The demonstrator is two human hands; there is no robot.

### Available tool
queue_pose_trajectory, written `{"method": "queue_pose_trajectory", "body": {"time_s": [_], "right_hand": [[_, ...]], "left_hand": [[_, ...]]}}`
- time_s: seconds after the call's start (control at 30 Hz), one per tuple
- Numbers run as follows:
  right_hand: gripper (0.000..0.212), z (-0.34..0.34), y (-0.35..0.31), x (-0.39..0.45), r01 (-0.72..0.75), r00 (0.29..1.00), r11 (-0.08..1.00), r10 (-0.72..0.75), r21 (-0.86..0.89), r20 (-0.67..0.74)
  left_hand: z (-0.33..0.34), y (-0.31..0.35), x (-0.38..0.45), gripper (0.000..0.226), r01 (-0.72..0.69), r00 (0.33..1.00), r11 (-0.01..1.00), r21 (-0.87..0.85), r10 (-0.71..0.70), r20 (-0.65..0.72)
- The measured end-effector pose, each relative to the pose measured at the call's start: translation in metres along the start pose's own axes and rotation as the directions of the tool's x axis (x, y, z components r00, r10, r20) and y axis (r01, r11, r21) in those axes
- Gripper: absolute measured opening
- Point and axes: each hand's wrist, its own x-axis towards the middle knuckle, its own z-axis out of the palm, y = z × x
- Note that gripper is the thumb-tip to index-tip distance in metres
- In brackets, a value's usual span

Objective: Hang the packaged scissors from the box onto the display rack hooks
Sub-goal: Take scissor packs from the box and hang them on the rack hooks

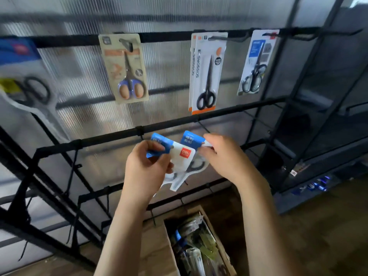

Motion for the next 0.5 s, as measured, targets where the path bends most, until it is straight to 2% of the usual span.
{"method": "queue_pose_trajectory", "body": {"time_s": [0.13,0.27,0.33,0.5], "right_hand": [[0.01,-0.006,-0.026,0.018,0.069,0.997,0.997,-0.068,0.016,-0.047],[0.006,-0.007,-0.048,0.034,0.171,0.973,0.985,-0.168,0.005,-0.156],[0.015,-0.009,-0.063,0.04,0.206,0.959,0.979,-0.2,0.007,-0.199],[0.015,-0.008,-0.105,0.059,0.286,0.928,0.958,-0.276,0.004,-0.252]], "left_hand": [[-0.025,0.016,0.011,0.024,-0.152,0.984,0.985,0.076,0.158,-0.08],[-0.052,0.027,0.02,0.033,-0.262,0.94,0.946,0.191,0.295,-0.172],[-0.065,0.034,0.021,0.036,-0.292,0.917,0.927,0.236,0.342,-0.206],[-0.103,0.048,0.029,0.017,-0.33,0.855,0.885,0.329,0.428,-0.292]]}}
